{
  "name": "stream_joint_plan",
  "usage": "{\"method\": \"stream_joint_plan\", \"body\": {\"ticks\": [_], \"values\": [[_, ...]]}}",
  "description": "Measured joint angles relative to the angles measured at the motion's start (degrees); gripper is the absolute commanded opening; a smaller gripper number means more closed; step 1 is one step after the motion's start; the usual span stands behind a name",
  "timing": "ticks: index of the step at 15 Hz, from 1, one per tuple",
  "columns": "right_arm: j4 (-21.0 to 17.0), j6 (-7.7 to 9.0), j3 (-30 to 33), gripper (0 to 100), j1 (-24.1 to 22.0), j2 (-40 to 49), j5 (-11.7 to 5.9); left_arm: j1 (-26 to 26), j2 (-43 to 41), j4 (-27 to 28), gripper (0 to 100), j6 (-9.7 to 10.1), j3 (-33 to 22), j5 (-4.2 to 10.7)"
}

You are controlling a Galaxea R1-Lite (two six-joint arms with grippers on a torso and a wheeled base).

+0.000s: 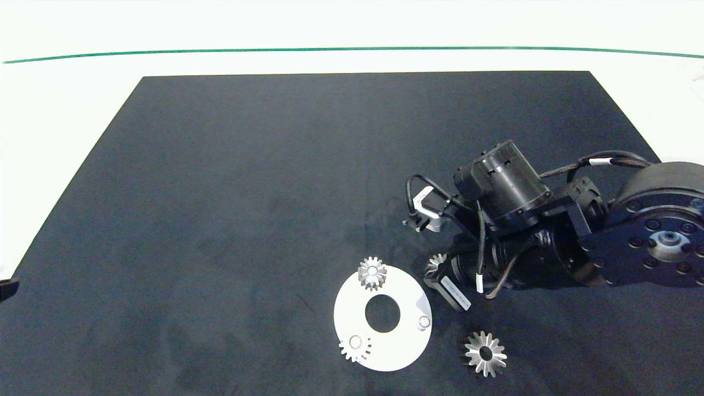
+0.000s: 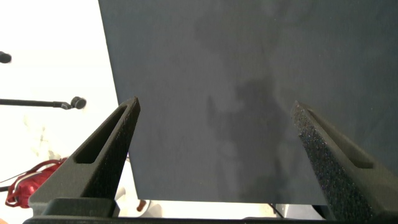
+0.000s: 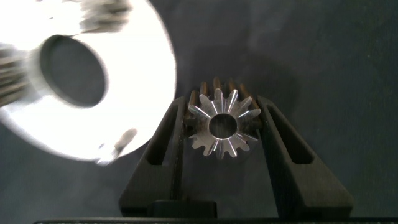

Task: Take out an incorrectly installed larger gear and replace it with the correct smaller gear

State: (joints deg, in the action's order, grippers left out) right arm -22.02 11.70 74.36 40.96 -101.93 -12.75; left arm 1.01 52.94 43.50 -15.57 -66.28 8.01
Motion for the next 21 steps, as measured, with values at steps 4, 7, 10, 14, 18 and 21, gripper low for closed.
{"method": "stream_joint_plan", "body": {"ticks": [4, 7, 10, 14, 18, 21], "values": [[-0.04, -0.1, -2.54, 25, 4.27, 2.5, -0.09, -0.72, -0.02, 0.02, 100, 0.02, 0.07, 0.01], [-0.04, -0.18, -2.86, 25, 6.72, 3.45, -0.2, -0.77, -0.06, 0.02, 100, 0.0, 0.11, 0.0], [-0.15, -0.18, -4.07, 25, 7.91, 3.78, -0.2, -0.77, -0.06, 0.05, 100, 0.0, 0.13, 0.01], [-0.11, -0.27, -5.32, 25, 8.23, 3.8, -0.2, -0.85, -0.06, 0.02, 100, -0.02, 0.29, 0.01], [-0.09, -0.35, -5.68, 25, 9.2, 3.77, -0.11, -0.8, -0.06, 0.02, 100, 0.0, 0.35, 0.01], [-0.04, -0.51, -6.1, 25, 10.19, 3.36, -0.09, -0.8, -0.06, 0.02, 100, -0.05, 0.35, 0.0]]}}
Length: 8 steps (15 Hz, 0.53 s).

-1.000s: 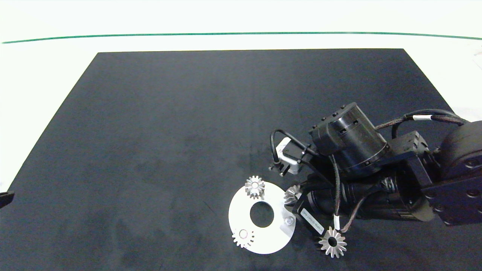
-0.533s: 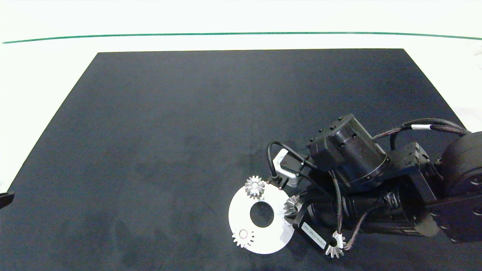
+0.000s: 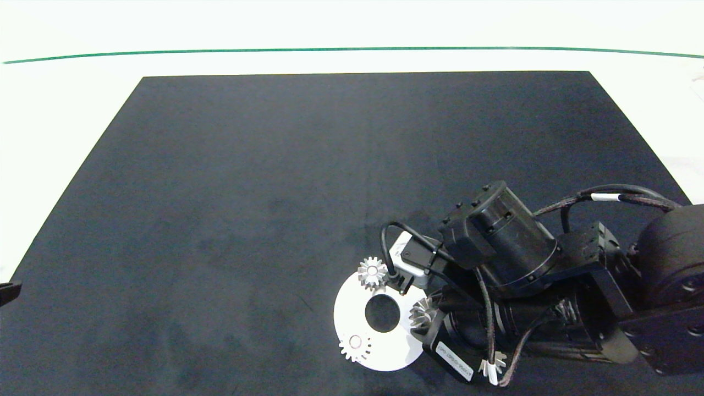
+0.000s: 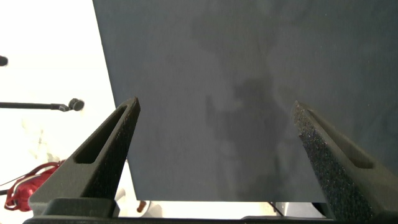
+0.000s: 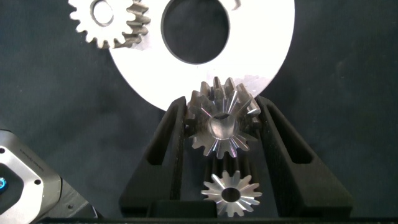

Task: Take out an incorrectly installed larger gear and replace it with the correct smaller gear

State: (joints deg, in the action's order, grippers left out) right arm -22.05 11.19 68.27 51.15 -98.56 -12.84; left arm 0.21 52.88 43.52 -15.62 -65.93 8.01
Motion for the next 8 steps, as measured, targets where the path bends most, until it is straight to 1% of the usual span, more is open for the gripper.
{"method": "stream_joint_plan", "body": {"ticks": [8], "values": [[0.04, -0.2, -0.07, 25, -0.28, -0.8, -0.06, 0.04, 0.0, 0.0, 100, -0.01, 0.0, 0.0]]}}
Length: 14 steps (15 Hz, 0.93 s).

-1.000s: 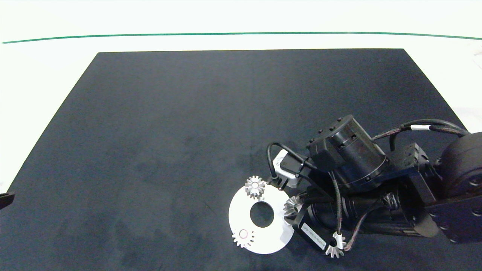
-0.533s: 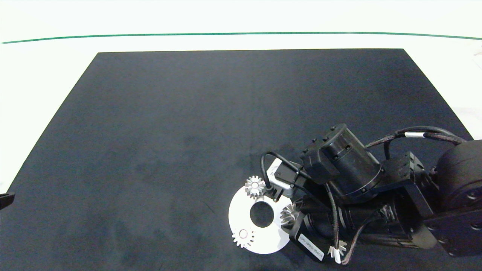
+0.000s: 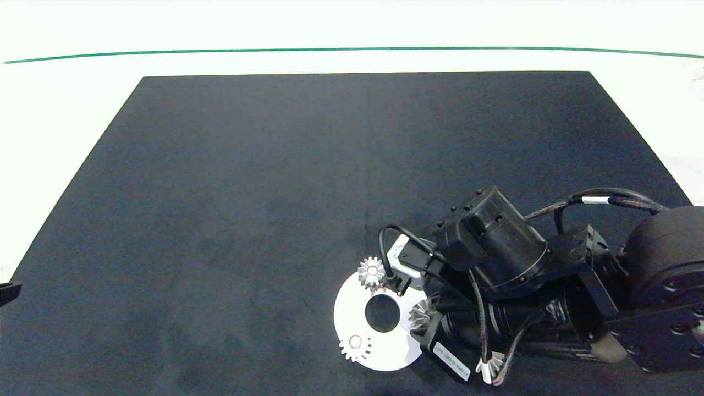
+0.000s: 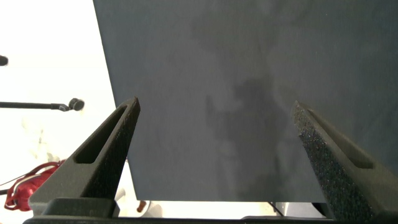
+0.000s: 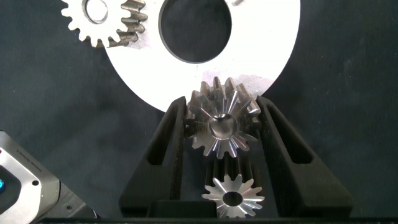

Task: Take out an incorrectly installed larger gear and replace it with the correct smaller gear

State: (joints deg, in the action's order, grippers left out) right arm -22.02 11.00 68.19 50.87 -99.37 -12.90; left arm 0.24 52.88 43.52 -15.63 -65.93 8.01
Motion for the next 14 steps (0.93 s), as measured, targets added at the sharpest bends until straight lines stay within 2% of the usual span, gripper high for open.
{"method": "stream_joint_plan", "body": {"ticks": [8, 9, 14], "values": [[0.09, -0.09, 0.0, 25, 0.09, -0.77, -0.07, -0.04, 0.0, 0.0, 100, -0.02, 0.0, 0.01], [0.11, -0.11, 0.0, 100, 0.09, -0.8, -0.07, -0.06, 0.0, 0.0, 100, 0.0, 0.0, 0.01], [0.24, -0.09, 0.0, 100, 0.12, -0.88, -0.16, -0.09, 0.0, 0.0, 100, -0.02, 0.0, 0.01]]}}
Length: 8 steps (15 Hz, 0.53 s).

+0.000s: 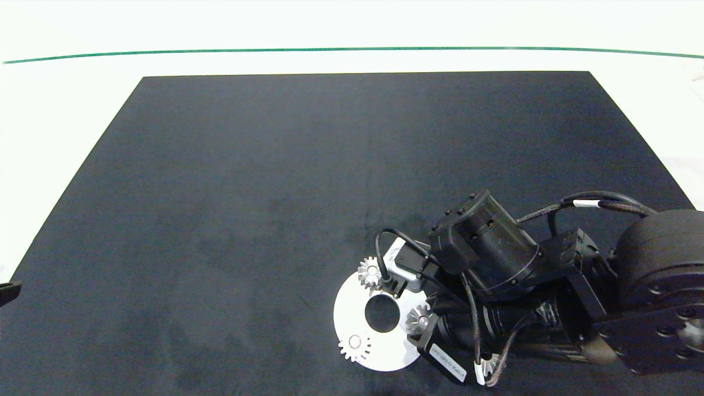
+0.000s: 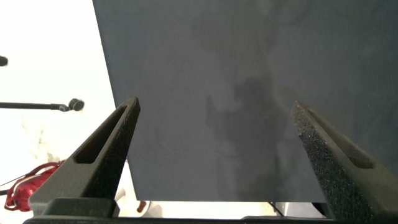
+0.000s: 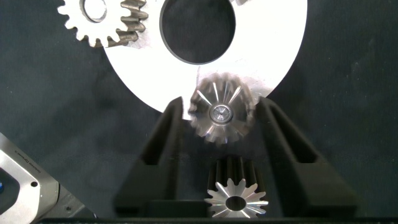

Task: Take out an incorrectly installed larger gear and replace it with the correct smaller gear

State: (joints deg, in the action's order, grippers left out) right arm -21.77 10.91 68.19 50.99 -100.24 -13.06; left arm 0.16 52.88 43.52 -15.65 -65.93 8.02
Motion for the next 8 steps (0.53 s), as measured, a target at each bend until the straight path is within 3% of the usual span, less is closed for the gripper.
{"method": "stream_joint_plan", "body": {"ticks": [4, 6, 8], "values": [[-0.13, -0.09, -0.04, 100, -0.12, 0.61, -0.04, 0.05, 0.01, 0.0, 100, 0.06, 0.11, 0.0], [-0.16, -1.38, -0.94, 100, -0.41, 2.93, -0.5, 0.09, 0.12, -0.2, 100, 0.09, 0.17, -0.06], [-0.11, -4.55, -3.18, 100, -0.87, 7.39, -4.74, 0.24, 0.37, -1.99, 100, 0.33, 0.3, -0.09]]}}
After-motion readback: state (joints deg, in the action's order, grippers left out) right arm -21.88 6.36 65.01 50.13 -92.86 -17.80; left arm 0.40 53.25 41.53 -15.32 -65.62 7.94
